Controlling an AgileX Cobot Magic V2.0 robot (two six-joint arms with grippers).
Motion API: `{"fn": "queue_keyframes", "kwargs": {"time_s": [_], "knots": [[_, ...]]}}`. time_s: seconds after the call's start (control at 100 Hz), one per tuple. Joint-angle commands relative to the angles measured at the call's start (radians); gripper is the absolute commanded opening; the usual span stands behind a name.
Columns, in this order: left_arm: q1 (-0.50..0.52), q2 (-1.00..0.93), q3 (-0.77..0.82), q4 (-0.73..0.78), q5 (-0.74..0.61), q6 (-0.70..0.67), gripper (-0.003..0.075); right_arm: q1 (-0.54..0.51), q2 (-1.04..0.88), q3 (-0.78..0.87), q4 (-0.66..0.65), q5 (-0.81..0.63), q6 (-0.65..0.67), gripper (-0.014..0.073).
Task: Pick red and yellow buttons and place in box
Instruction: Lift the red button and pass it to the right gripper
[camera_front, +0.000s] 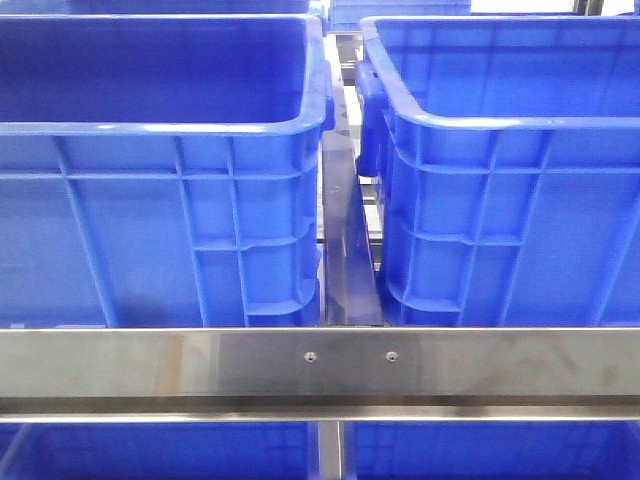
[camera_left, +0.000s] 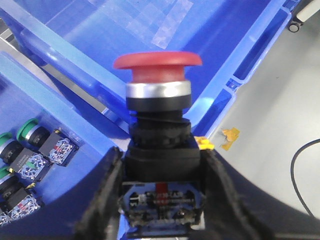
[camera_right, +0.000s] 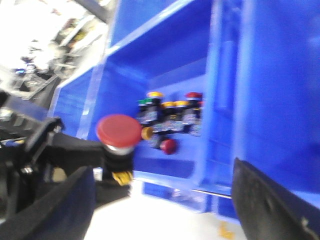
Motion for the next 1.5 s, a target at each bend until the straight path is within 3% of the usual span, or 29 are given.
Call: {"fn": "queue_keyframes", "kwargs": {"time_s": [0.0, 0.18, 0.47, 0.74, 0.83, 0.98, 1.07, 1.19, 1.27, 1.37, 1.49], "knots": [[-0.006, -0.035, -0.034, -0.013, -0.061, 0.0, -0.0019, 0.0, 0.056, -0.033, 0.171, 0.008, -0.098, 0.0582], [-0.006, -0.035, -0.034, -0.013, -0.061, 0.0, -0.0019, 0.033, 0.157, -0.041, 0.311, 0.056, -0.216, 0.0582], [-0.006, -0.035, -0.034, -0.013, -0.065, 0.0, -0.0019, 0.208, 0.292, -0.163, 0.317, -0.008, -0.245, 0.0582], [-0.006, -0.035, -0.034, -0.013, -0.065, 0.0, -0.0019, 0.279, 0.402, -0.221, 0.318, 0.01, -0.249, 0.0576], [-0.006, -0.035, -0.034, -0.013, -0.063, 0.0, -0.0019, 0.289, 0.408, -0.222, 0.318, 0.012, -0.254, 0.0493], [-0.006, -0.035, -0.034, -0.013, -0.063, 0.0, -0.0018, 0.289, 0.408, -0.222, 0.318, 0.012, -0.261, 0.0265], [-0.006, -0.035, -0.034, -0.013, -0.063, 0.0, -0.0011, 0.289, 0.408, -0.222, 0.318, 0.012, -0.267, 0.0203], [-0.006, -0.035, -0.034, -0.013, -0.063, 0.0, 0.0136, 0.289, 0.408, -0.222, 0.318, 0.007, -0.269, 0.0199], [-0.006, -0.035, -0.034, -0.013, -0.065, 0.0, 0.0327, 0.289, 0.408, -0.222, 0.318, 0.002, -0.283, 0.0199], [-0.006, -0.035, -0.034, -0.013, -0.065, -0.007, 0.0505, 0.289, 0.408, -0.222, 0.318, -0.005, -0.288, 0.0199], [-0.006, -0.035, -0.034, -0.011, -0.065, -0.007, 0.0557, 0.289, 0.408, -0.222, 0.318, -0.025, -0.311, 0.0199]]}}
